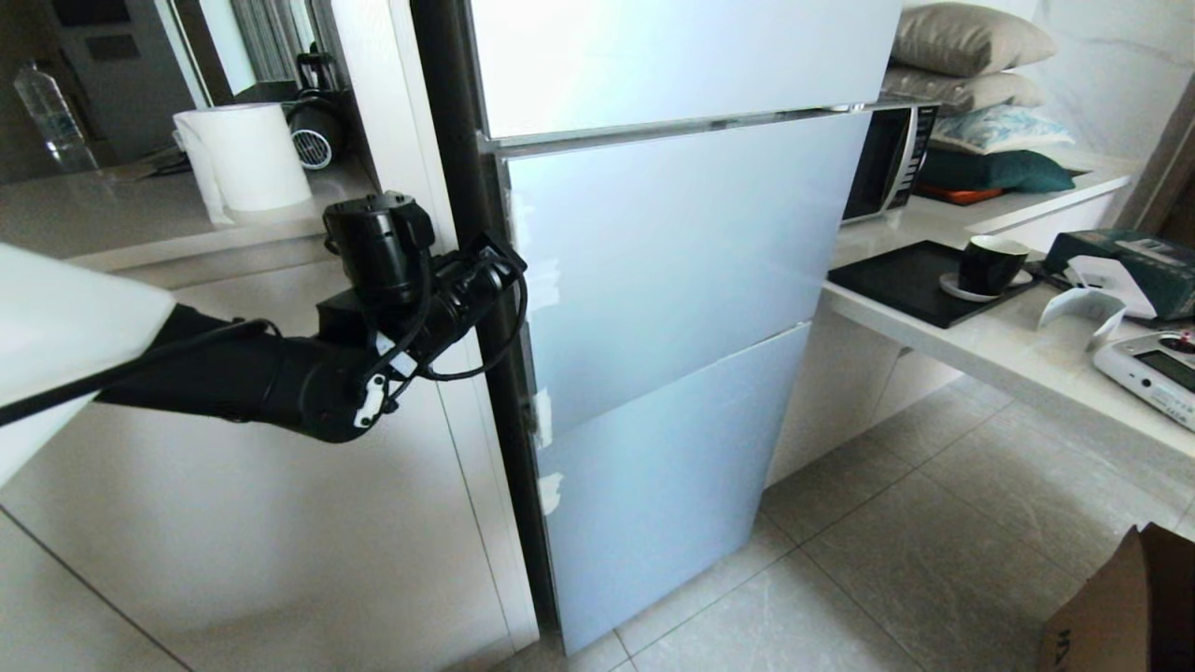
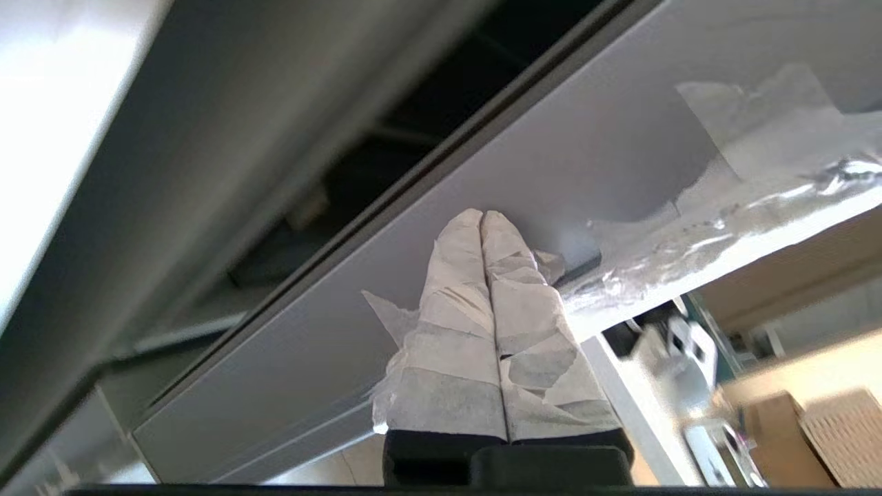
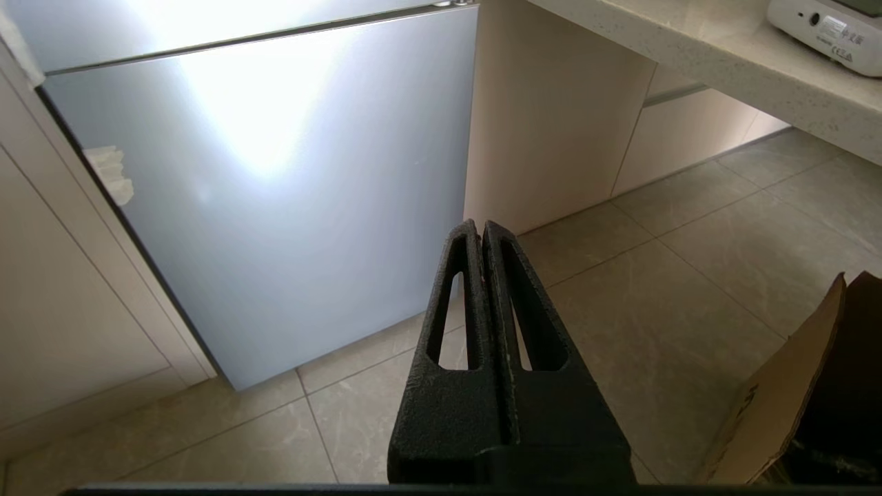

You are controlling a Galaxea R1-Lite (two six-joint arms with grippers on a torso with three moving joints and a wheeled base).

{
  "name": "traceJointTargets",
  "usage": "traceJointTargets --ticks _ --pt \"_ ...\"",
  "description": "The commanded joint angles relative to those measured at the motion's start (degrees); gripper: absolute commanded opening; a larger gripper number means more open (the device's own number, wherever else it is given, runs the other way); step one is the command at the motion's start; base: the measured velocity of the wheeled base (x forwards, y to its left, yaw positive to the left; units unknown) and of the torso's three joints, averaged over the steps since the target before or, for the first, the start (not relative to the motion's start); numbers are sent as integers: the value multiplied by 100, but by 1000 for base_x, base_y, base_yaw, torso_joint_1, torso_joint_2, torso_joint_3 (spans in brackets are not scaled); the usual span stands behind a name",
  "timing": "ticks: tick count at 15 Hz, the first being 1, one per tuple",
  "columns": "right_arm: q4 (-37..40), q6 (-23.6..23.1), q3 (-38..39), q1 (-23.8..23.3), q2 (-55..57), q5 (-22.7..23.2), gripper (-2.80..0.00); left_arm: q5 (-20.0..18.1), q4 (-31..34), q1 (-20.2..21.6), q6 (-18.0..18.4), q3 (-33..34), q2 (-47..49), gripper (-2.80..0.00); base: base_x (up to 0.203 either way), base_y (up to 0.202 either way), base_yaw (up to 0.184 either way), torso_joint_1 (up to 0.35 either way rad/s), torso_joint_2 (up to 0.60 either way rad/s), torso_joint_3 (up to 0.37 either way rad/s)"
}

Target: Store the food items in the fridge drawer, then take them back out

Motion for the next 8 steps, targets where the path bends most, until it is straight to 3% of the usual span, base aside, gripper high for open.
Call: traceJointTargets --ticks 1,5,8 --pt "0 -6 0 2 -1 4 -280 36 -112 -32 -23 373 -296 -280 0 0 0 0 0 0" --pt "0 -2 0 2 -1 -5 -280 5 -201 -418 -9 1301 -944 -280 0 0 0 0 0 0" --pt "0 -11 0 2 -1 4 -280 -42 -204 -875 2 2353 -1878 -280 0 0 0 0 0 0"
